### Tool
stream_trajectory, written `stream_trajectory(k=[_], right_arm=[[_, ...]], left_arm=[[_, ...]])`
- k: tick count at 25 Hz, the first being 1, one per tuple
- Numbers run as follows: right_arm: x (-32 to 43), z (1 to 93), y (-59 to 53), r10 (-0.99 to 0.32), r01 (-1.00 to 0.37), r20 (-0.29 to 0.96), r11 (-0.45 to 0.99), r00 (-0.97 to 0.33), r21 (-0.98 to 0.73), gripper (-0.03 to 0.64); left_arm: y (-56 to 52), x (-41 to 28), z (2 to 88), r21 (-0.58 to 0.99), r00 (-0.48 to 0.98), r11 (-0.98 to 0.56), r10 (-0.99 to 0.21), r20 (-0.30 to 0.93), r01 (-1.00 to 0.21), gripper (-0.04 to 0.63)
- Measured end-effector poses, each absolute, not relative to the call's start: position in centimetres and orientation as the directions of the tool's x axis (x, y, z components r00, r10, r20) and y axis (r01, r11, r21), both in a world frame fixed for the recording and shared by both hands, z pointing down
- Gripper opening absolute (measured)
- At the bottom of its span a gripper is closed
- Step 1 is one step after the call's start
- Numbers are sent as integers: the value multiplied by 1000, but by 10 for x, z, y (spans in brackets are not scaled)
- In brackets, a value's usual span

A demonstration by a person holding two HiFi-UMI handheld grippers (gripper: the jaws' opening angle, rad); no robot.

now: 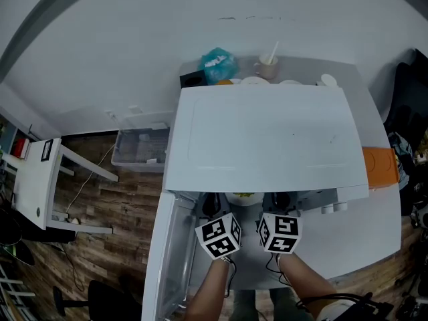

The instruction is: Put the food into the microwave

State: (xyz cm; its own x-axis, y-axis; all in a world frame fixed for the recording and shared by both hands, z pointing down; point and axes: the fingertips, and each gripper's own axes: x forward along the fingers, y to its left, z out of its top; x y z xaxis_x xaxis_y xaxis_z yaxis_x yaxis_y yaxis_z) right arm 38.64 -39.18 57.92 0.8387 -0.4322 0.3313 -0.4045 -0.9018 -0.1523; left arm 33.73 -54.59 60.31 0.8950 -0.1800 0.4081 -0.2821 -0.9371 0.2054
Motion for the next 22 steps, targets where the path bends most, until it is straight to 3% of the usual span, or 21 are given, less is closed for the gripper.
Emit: stream_trajectory(k=[4,8,22], right_arm=[[372,575,-390,-480,-451,342,-877,808,-167,35],[351,568,-385,-504,-480,364,-863,783,-159,34],[278,529,-345,-615,-595,386,-782,688,-186,29]], left_arm=[[-533,318,591,208,903,-941,-168,396,-267,52],[-516,293,584,227,899,-938,-153,411,-264,5],[-451,217,540,307,900,-928,-59,432,-208,3]])
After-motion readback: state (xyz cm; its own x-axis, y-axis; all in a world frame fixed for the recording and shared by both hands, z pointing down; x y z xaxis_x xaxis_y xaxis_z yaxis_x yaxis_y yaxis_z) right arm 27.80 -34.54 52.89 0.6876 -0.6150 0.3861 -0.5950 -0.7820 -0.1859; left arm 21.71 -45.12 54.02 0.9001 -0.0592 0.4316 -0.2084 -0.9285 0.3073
